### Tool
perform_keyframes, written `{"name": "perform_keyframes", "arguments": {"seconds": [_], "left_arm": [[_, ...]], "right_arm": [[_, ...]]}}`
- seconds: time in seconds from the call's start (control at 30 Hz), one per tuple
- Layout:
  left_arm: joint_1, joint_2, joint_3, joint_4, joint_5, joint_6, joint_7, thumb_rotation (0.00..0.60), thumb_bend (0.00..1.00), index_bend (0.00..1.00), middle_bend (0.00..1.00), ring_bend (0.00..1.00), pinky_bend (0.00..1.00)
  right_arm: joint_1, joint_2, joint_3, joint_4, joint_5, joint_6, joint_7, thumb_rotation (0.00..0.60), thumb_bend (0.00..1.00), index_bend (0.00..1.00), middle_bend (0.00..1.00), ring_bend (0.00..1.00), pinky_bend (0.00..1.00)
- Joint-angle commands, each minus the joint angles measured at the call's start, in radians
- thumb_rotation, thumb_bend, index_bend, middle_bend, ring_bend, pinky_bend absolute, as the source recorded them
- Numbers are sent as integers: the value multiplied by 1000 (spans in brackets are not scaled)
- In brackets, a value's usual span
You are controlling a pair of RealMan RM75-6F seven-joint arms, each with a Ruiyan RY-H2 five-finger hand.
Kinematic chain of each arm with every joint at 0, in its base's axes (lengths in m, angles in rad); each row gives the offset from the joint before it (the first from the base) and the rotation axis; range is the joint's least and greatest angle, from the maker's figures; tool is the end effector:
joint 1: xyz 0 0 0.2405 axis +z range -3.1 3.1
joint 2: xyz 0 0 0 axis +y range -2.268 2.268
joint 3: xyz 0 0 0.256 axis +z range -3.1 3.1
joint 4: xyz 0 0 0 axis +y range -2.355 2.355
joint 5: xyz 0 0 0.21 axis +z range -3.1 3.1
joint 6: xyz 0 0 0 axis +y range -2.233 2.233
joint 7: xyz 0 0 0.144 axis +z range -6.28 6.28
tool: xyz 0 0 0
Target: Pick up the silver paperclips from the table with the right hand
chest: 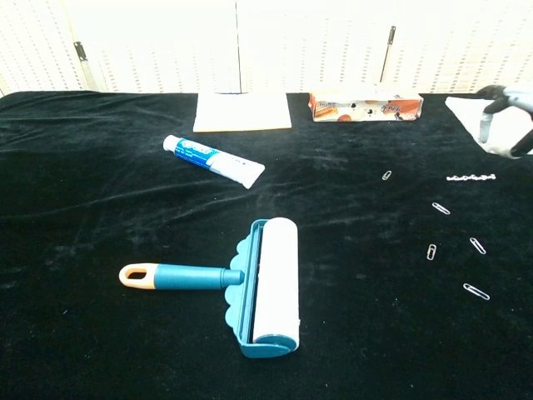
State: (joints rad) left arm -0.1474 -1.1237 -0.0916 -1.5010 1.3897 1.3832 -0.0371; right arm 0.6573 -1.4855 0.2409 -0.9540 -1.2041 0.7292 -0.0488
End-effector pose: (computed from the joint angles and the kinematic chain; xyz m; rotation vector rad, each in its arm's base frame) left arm -0.3367 0.2118 0.1702 -1.3517 -0.9041 -0.8239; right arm -0.2951 -0.4096 0.0704 1.6185 -0.9440 0.6264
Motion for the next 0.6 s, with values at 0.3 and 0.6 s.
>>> {"name": "perform_keyframes", "arguments": {"seconds": [0.3,0.6], "left_arm": [[-3,-1,-3,3,-11,-8,1,600,563,11,63,66,0],[2,1,6,-4,8,7,2,600,562,12,63,65,0]], "right_arm": [[53,-52,-62,92,-62,-66,57,600,450,459,0,0,0],[48,-61,-78,99,-52,-67,50,600,453,429,0,0,0]]}}
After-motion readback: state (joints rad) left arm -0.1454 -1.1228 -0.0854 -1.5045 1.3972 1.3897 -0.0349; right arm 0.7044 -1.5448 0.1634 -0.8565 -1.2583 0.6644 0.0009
